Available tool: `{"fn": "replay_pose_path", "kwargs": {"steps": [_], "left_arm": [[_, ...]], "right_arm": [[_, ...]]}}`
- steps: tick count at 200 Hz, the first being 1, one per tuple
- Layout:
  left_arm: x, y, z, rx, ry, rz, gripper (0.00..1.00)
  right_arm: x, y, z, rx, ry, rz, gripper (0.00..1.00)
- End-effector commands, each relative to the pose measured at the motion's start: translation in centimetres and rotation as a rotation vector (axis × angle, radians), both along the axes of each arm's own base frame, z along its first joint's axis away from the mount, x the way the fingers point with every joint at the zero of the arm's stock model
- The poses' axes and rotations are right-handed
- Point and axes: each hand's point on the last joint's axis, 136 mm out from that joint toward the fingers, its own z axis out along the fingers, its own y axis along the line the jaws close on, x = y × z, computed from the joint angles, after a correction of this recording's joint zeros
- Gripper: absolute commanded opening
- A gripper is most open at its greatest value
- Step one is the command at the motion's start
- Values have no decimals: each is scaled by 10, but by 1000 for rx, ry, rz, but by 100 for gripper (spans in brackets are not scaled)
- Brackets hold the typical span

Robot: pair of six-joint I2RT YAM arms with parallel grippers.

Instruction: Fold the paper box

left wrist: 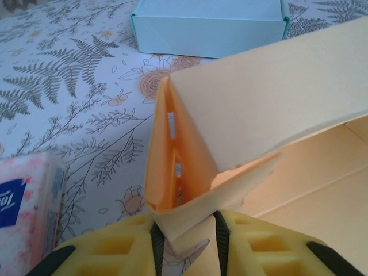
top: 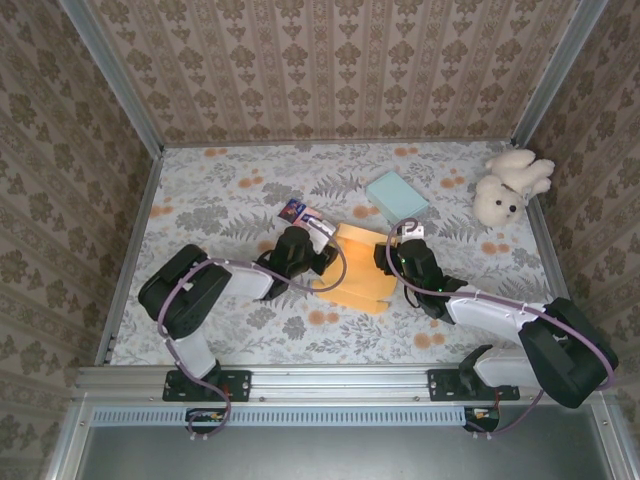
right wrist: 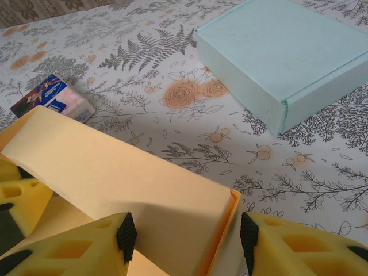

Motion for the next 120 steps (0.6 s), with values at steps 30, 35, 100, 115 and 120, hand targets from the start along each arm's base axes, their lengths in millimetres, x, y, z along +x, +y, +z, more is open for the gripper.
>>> {"fn": "replay_pose_path", "kwargs": {"steps": [30, 35, 100, 115, 120], "left_arm": [[5, -15, 7, -35, -44, -42, 23], [5, -17, 7, -38, -47, -46, 23], [-3, -43, 20, -65, -105, -26, 10], [1, -49, 22, -57, -133, 7, 8], [3, -49, 21, -56, -137, 19, 8]], "right_arm": [[-14, -2, -37, -69, 130, 39, 54], [-14, -2, -36, -67, 129, 41, 54], [-13, 6, -39, -20, 145, 53, 54], [-13, 7, -43, -14, 155, 54, 54], [-12, 8, -43, -13, 156, 56, 54]]}}
